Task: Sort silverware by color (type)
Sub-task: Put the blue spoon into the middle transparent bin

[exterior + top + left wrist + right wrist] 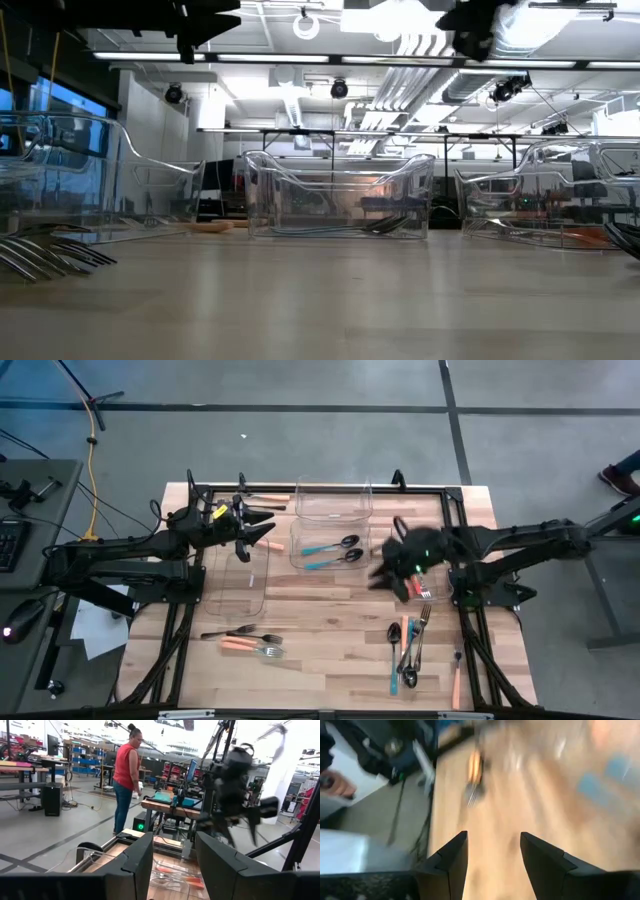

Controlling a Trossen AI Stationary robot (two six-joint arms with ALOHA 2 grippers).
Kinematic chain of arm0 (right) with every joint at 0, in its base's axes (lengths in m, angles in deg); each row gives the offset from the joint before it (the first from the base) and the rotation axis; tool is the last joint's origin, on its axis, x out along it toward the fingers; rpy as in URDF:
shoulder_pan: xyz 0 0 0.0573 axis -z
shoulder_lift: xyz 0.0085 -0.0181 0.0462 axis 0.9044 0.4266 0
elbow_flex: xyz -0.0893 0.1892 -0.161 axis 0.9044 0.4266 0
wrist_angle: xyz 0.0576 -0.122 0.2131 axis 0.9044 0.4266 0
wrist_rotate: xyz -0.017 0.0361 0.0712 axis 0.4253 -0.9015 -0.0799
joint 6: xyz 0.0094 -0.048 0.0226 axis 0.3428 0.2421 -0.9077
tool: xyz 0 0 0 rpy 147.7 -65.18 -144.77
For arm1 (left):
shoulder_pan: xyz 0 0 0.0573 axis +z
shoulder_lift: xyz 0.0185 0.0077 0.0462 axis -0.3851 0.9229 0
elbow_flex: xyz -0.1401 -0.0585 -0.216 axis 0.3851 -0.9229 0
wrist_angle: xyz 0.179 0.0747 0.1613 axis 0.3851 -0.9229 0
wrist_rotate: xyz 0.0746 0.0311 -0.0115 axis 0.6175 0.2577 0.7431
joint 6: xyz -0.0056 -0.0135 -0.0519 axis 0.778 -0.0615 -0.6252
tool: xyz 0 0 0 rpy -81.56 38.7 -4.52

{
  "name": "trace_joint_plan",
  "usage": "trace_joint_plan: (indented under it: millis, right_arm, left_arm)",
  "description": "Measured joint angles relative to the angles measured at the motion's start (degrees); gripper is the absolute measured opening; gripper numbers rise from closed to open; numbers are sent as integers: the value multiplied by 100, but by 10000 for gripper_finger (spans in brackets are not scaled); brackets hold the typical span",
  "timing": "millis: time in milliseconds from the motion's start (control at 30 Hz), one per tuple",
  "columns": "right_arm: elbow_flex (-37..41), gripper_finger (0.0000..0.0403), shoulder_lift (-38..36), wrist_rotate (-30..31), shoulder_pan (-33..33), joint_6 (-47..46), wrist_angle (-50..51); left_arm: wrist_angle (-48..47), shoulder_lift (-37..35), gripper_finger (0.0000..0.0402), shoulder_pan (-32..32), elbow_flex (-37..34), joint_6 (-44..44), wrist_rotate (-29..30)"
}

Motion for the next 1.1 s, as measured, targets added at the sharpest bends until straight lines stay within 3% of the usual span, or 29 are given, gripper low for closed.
trace_joint_plan:
  millis: [100, 300, 467, 633, 800, 1100]
  right_arm:
    - [-19, 165, 24, 1, -640, -1701, 634]
    - [369, 165, 237, 172, -1949, -5767, 653]
    - [510, 165, 832, 128, -2640, -7628, 618]
    - [512, 165, 1709, -406, -2816, -8295, 448]
    - [503, 165, 2425, -416, -2666, -8358, -81]
    - [501, 165, 3247, -366, -2569, -8467, 21]
  left_arm:
    - [6, 0, 136, 0, 0, 0, 0]
    - [20, 0, 136, 0, 0, 0, 0]
    - [39, 0, 136, 0, 0, 0, 0]
    - [59, 0, 136, 0, 0, 0, 49]
    - [66, 0, 136, 0, 0, 0, 76]
    - [88, 0, 136, 2, 0, 74, 90]
